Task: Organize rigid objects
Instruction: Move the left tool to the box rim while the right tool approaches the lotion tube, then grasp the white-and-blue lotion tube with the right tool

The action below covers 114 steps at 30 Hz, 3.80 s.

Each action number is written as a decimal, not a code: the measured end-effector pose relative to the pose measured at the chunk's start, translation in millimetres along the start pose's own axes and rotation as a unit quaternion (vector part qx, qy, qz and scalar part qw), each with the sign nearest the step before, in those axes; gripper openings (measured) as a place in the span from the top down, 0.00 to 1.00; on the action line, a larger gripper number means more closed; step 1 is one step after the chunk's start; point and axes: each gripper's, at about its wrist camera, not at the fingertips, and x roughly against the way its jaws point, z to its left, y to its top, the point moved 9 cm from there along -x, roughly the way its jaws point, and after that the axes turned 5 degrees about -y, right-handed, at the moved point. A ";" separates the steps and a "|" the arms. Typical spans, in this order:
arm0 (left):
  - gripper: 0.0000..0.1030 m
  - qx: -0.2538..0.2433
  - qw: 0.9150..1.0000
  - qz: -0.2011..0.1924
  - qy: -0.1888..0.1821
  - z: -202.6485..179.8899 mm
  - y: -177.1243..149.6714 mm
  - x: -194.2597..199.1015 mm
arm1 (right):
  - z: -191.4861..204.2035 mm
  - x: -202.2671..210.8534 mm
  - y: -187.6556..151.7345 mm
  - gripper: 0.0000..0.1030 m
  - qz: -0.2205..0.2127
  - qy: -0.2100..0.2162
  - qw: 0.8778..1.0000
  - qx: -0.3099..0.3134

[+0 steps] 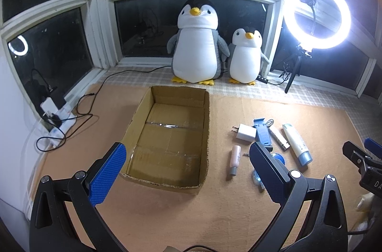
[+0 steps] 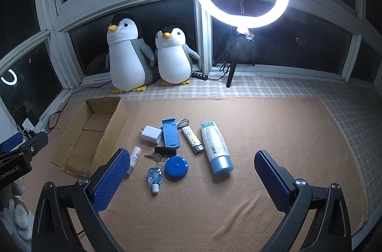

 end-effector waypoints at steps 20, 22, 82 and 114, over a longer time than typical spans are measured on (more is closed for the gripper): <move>0.03 0.036 0.994 0.058 0.082 104.2 -21.8 -63.7 | -17.4 -40.0 -17.0 0.01 0.030 -0.003 1.000 -0.008; 0.05 0.046 0.993 0.070 0.087 118.3 -26.3 -73.6 | -22.3 -44.9 -19.2 0.01 0.034 -0.005 0.999 -0.013; 0.74 0.048 0.979 0.174 0.095 152.2 -76.8 -166.5 | -41.0 -211.3 -37.9 0.29 0.104 -0.028 0.990 0.096; 0.75 0.051 0.979 0.173 0.097 151.7 -76.0 -165.9 | -28.0 -190.5 -25.8 0.58 0.084 -0.015 0.991 0.107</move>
